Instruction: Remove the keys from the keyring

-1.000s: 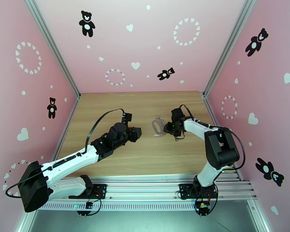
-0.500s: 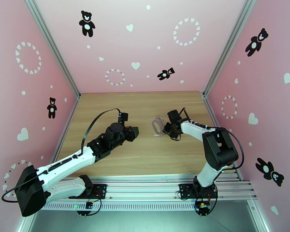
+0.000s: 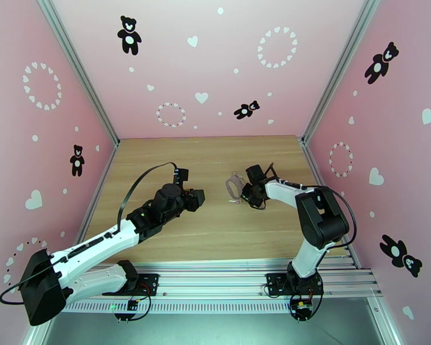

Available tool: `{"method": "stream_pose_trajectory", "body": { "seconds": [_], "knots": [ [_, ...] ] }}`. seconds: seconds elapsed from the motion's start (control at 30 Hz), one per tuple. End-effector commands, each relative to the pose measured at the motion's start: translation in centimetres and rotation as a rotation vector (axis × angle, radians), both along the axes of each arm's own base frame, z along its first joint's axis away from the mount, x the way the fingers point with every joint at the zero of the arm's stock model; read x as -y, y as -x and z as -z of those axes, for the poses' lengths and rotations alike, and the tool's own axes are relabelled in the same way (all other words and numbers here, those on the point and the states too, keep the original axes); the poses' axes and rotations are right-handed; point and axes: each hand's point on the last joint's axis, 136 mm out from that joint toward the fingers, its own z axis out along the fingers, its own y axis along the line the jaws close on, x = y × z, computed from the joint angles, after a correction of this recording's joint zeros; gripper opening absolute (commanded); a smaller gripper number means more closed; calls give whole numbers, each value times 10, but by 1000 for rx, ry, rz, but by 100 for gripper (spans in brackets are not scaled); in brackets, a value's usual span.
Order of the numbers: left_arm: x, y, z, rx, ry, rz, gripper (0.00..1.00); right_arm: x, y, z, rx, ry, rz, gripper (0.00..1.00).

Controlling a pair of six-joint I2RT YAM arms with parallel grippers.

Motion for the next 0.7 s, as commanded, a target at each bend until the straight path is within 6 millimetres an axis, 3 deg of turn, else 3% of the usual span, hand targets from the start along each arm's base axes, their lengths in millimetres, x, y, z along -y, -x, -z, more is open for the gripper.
{"method": "stream_pose_trajectory", "body": {
  "seconds": [0.0, 0.17, 0.27, 0.5, 0.67],
  "knots": [
    [-10, 1, 3, 1, -20, -22, 54, 1, 2, 8, -18, 23, 10, 13],
    [-10, 2, 0, 4, -15, -14, 54, -4, -4, -9, 21, 12, -17, 3],
    [-10, 4, -2, 13, -14, -5, 54, -8, -9, -28, 63, 10, -47, 0],
    [-11, 9, -10, 59, -46, 40, 54, -14, -11, -90, 163, 16, -128, 0],
    [-15, 10, -23, 117, -62, 50, 54, -17, -6, -138, 242, -72, -65, 0]
  ]
}}
